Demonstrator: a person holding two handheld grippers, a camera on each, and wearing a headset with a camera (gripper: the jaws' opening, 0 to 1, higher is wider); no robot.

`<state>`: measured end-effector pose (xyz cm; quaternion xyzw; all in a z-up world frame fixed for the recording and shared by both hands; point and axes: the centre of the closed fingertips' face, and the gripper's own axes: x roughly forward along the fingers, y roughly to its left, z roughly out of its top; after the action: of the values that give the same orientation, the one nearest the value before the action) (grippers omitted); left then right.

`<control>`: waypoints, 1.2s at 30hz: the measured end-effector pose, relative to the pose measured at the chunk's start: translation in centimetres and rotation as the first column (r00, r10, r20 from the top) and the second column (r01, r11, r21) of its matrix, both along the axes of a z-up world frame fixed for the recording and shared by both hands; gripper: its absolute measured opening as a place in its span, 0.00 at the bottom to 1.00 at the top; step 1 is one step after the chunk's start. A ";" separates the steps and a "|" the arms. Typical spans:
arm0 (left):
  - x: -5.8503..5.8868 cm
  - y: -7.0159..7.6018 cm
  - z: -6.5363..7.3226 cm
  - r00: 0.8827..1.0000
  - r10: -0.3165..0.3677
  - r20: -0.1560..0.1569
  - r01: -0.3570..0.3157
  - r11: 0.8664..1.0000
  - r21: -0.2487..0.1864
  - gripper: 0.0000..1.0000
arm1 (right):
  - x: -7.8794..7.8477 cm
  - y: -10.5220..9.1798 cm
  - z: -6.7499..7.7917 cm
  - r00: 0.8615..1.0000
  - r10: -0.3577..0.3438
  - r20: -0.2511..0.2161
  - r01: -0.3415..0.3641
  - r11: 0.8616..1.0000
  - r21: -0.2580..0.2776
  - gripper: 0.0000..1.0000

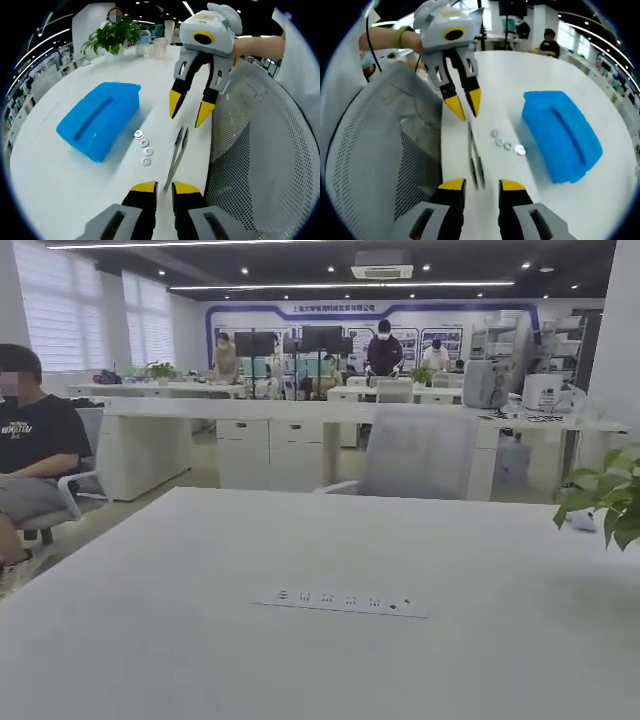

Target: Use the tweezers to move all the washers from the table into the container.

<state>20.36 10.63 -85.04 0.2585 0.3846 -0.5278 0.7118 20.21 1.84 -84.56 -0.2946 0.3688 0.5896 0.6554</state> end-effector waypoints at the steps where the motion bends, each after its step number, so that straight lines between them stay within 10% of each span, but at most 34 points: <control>1: 0.0 0.1 -0.2 1.000 -0.022 0.010 0.022 0.999 0.023 0.07 | -0.1 0.1 -0.2 1.000 0.007 -0.001 -0.007 1.000 -0.004 0.22; 5: 0.2 0.0 -0.7 0.987 -0.138 0.084 0.129 0.986 0.104 0.00 | -0.3 0.7 -0.6 0.999 0.033 0.004 -0.033 0.999 -0.010 0.20; 11: -0.1 -0.2 -1.0 0.977 -0.197 0.087 0.184 0.974 0.134 0.00 | -0.6 1.0 -1.4 0.996 0.084 0.030 -0.083 0.996 -0.037 0.16; 25: 0.3 -0.9 7.1 0.961 -0.216 0.171 0.213 0.976 0.033 0.00 | 0.9 4.2 0.3 0.985 0.135 0.112 -0.143 0.987 0.070 0.07; 36: 1.2 -1.1 9.8 0.962 -0.210 0.173 0.207 0.978 0.033 0.00 | 2.1 7.2 1.2 0.995 0.072 0.065 -0.084 0.975 0.207 0.07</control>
<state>21.52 9.56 -75.24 0.3482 0.2950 -0.5721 0.6815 22.29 9.03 -83.32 -0.2546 0.2739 0.6419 0.6694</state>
